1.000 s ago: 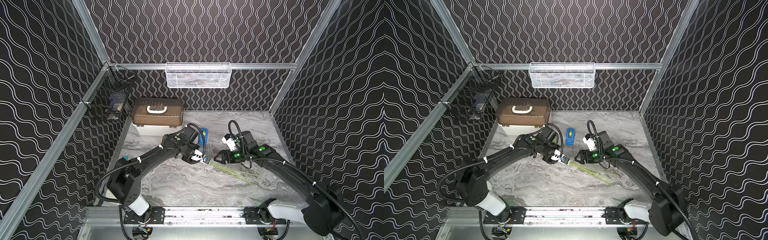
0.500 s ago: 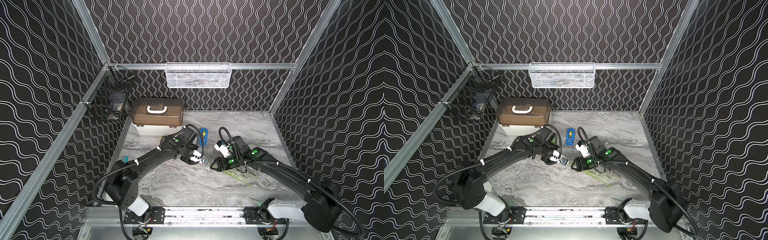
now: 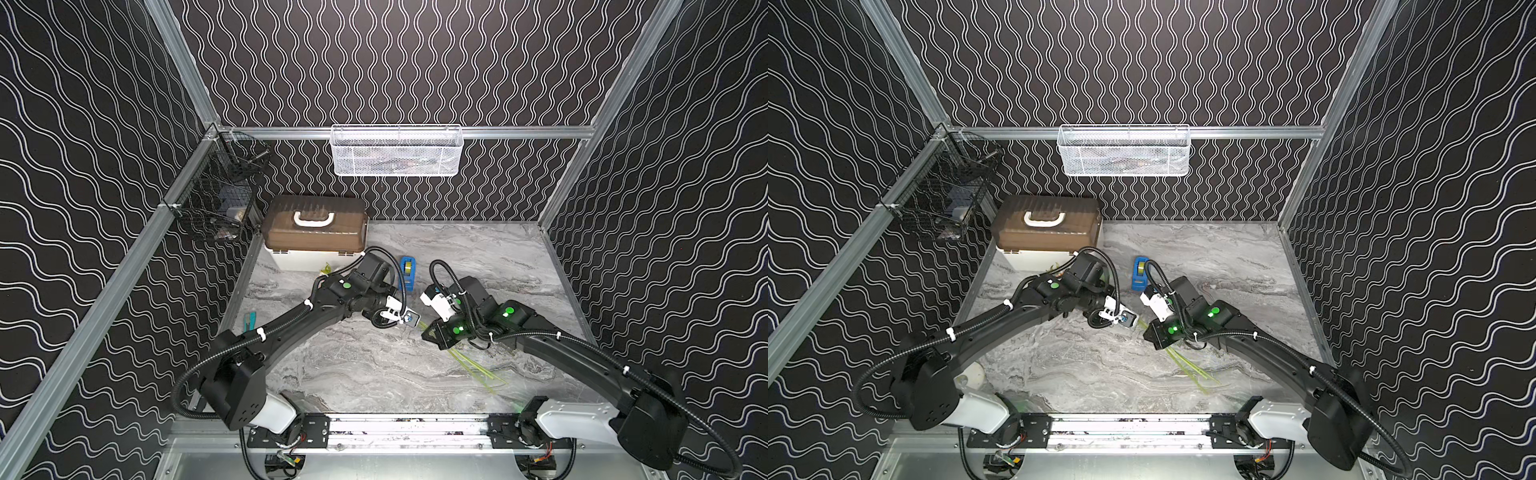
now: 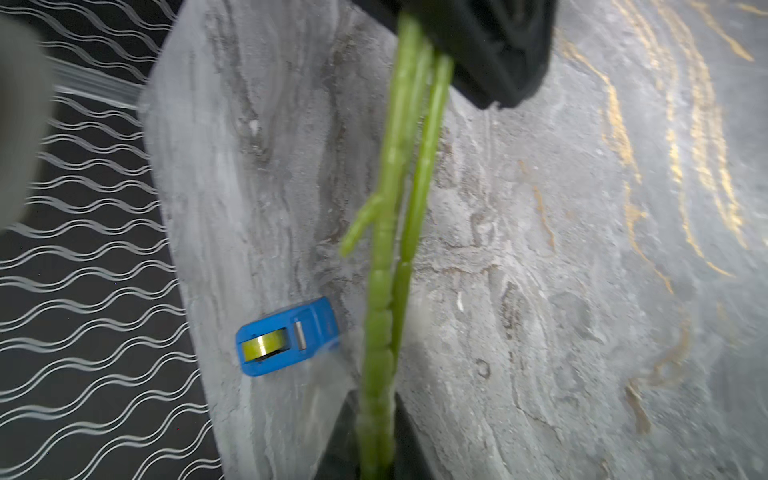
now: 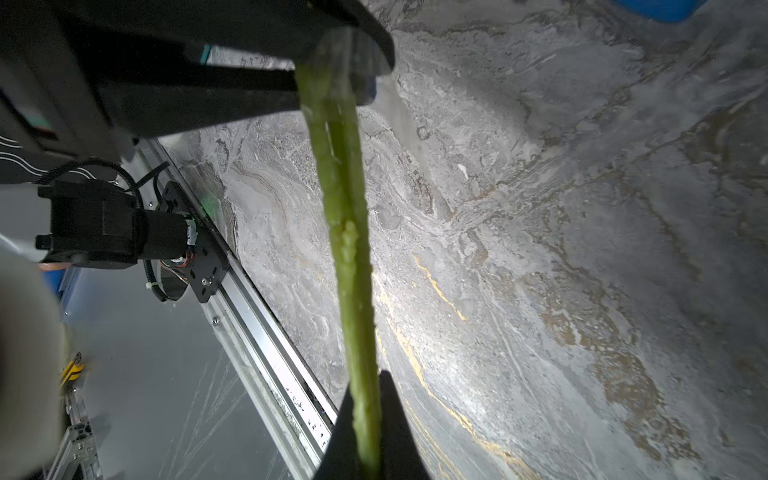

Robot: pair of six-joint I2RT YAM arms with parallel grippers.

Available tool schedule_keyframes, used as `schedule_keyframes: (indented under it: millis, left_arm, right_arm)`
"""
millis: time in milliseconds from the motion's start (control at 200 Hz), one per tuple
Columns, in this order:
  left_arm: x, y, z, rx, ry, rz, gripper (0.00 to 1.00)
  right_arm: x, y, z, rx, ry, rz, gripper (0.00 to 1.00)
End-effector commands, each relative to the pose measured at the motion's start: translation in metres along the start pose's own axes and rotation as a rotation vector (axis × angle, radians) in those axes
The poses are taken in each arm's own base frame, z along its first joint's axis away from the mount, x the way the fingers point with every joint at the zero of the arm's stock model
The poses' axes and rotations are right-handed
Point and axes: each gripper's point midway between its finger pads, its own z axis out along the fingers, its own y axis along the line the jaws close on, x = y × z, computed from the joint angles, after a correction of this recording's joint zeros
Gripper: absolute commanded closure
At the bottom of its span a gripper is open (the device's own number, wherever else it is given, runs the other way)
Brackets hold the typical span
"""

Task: Wrap bouquets with tape
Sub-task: Wrap the tape around the bouquet.

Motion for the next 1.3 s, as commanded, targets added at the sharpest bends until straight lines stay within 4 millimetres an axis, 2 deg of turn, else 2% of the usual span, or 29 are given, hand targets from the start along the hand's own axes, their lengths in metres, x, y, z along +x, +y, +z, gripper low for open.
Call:
schedule_keyframes:
  millis: [0,55,135,250,330,466,576,666,756,881,981,1176,1292]
  left_arm:
    - [-0.022,0.037,-0.018,-0.175,-0.11,-0.073,0.42]
    - [-0.03,0.05,-0.032,-0.249,-0.147,-0.1,0.26]
    - [-0.038,0.061,-0.052,-0.328,-0.191,-0.146,0.19]
    - [-0.051,0.069,-0.083,-0.42,-0.284,-0.271,0.16]
    - [-0.058,0.071,-0.106,-0.513,-0.382,-0.4,0.19]
    - [-0.067,0.054,-0.124,-0.555,-0.561,-0.584,0.29]
    - [-0.075,0.032,-0.12,-0.504,-0.678,-0.64,0.33]
    - [-0.071,0.024,-0.103,-0.495,-0.728,-0.703,0.33]
    - [-0.065,0.027,-0.085,-0.541,-0.794,-0.768,0.3]
    - [-0.071,0.027,-0.072,-0.536,-0.944,-0.799,0.27]
    - [-0.079,0.026,-0.052,-0.455,-0.971,-0.775,0.3]
    - [-0.083,0.03,-0.038,-0.408,-0.958,-0.75,0.3]
    - [-0.086,0.031,-0.039,-0.4,-0.971,-0.745,0.32]
  right_arm:
    - [-0.009,-0.004,-0.01,0.043,-0.059,0.005,1.0]
    - [-0.011,-0.004,-0.013,0.05,-0.074,0.013,1.0]
    - [-0.015,-0.005,-0.018,0.064,-0.095,0.025,1.0]
    - [-0.022,-0.003,-0.026,0.071,-0.12,0.034,1.0]
    - [-0.027,0.004,-0.035,0.052,-0.147,0.028,1.0]
    - [-0.031,0.017,-0.056,0.021,-0.194,0.002,1.0]
    - [-0.032,0.022,-0.078,0.037,-0.22,-0.019,1.0]
    - [-0.03,0.026,-0.094,0.044,-0.236,-0.025,1.0]
    - [-0.029,0.031,-0.106,0.029,-0.252,-0.03,1.0]
    - [-0.031,0.038,-0.12,0.021,-0.275,-0.032,1.0]
    - [-0.032,0.039,-0.124,0.02,-0.277,-0.03,1.0]
    - [-0.037,0.045,-0.12,-0.016,-0.29,-0.032,1.0]
    - [-0.041,0.049,-0.118,-0.038,-0.292,-0.038,1.0]
